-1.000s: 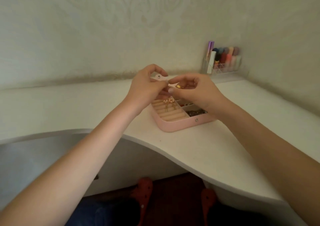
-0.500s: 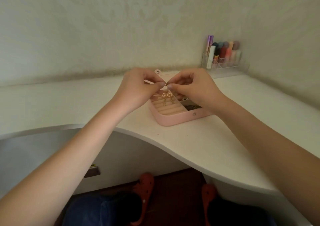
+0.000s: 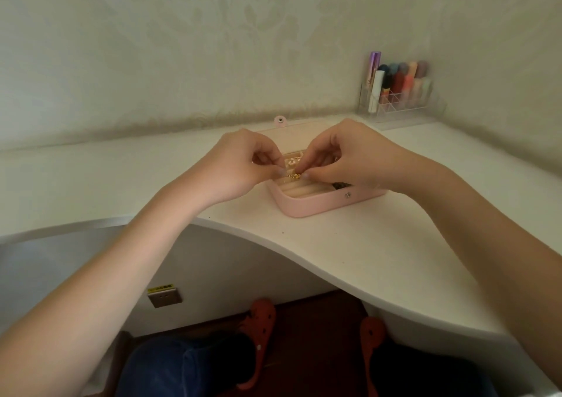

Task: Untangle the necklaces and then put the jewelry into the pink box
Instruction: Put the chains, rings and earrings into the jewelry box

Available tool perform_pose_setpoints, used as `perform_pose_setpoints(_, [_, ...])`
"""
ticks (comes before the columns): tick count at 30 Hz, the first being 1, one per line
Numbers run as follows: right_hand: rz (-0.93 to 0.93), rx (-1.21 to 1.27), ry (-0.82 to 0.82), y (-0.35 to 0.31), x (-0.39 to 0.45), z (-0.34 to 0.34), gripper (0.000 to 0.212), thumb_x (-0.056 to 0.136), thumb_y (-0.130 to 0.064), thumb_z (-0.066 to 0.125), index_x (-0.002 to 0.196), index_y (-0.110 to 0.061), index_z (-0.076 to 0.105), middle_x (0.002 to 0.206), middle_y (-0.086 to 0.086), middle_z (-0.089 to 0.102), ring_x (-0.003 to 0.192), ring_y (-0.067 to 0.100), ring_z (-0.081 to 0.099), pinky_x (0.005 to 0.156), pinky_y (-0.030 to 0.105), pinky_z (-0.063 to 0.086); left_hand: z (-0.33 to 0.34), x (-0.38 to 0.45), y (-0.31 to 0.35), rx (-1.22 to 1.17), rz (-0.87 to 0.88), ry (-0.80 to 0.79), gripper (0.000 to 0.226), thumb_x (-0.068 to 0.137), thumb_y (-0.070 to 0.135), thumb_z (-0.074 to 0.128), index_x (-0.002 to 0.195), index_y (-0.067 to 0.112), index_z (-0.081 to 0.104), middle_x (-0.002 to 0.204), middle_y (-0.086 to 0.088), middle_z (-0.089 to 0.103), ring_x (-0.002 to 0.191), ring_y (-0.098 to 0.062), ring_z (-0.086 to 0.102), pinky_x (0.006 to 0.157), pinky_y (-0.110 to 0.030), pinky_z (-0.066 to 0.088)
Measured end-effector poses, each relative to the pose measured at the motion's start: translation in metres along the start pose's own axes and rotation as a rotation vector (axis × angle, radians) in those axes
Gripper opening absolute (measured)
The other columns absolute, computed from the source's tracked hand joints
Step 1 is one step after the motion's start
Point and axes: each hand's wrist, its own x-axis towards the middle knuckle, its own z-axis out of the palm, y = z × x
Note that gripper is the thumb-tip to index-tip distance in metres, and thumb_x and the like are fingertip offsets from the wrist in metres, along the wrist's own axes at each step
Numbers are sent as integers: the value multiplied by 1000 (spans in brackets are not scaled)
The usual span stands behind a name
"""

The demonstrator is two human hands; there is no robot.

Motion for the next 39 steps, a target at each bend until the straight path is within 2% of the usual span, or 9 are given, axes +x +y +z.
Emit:
perform_pose_setpoints(4, [-14,-69,-8,-2,-1,2,9,79,-11,73,85,-18,77,62,-17,63,53,-8,54,53,5,38,-3,4,-1,43,19,-54,20,79,7,72,69,24,66,68,9,63,63,-1,54,60,-7,40])
perform_pose_setpoints(9, [-35,-146,-33,-5,-2,2,10,78,-16,74,85,-22,77,72,-18,67,61,-10,55,59,4,40,-7,10,5,127,25,-156,19,77,9,75,69,24,67,72,4,67,62,0,54,58,-7,37])
perform_pose_setpoints(13, [-18,-155,-55,-5,-3,1,12,78,-18,75,86,-26,78,72,-18,69,63,-8,56,58,4,41,-14,26,12,169,-88,-328,16,75,16,78,67,25,68,65,4,61,64,-13,50,64,-26,36])
perform_pose_setpoints(16, [1,-136,-65,-6,-3,0,12,77,-18,75,84,-28,78,62,-21,65,57,-8,54,52,3,37,-17,41,18,192,-221,-450,14,73,18,80,69,25,69,60,14,59,68,-6,54,67,-23,47])
perform_pose_setpoints(21, [10,-151,-83,-6,-3,-3,9,75,-20,78,78,-28,78,63,-16,67,54,-9,51,49,4,34,-21,55,16,126,-348,-573,11,70,15,81,73,22,73,81,9,69,92,-7,62,87,-27,53])
perform_pose_setpoints(26, [31,-147,-112,-5,-3,-8,10,76,-38,74,73,-30,77,61,-9,66,50,0,46,49,11,33,-21,59,10,53,-347,-629,12,72,9,79,76,18,73,75,9,68,83,-7,61,90,-27,52])
perform_pose_setpoints(32, [139,67,184,16,2,-21,19,89,-33,63,81,-21,75,63,-6,64,47,-3,50,49,9,38,-22,59,-1,-118,-293,-675,16,75,-1,73,77,14,69,74,5,68,74,-4,63,84,-21,52])
perform_pose_setpoints(36, [251,142,473,43,11,-23,16,92,-24,57,93,-19,73,84,-5,67,75,3,58,70,19,44,-20,58,-8,-255,-352,-623,21,71,-4,72,73,15,64,69,3,63,67,-6,59,68,-19,53])
perform_pose_setpoints(39, [331,178,541,54,13,-21,19,93,-20,55,102,-16,71,94,-3,65,85,8,56,80,25,43,-20,57,-12,-313,-373,-606,23,68,-5,72,72,15,61,66,3,62,62,-5,61,63,-20,53])
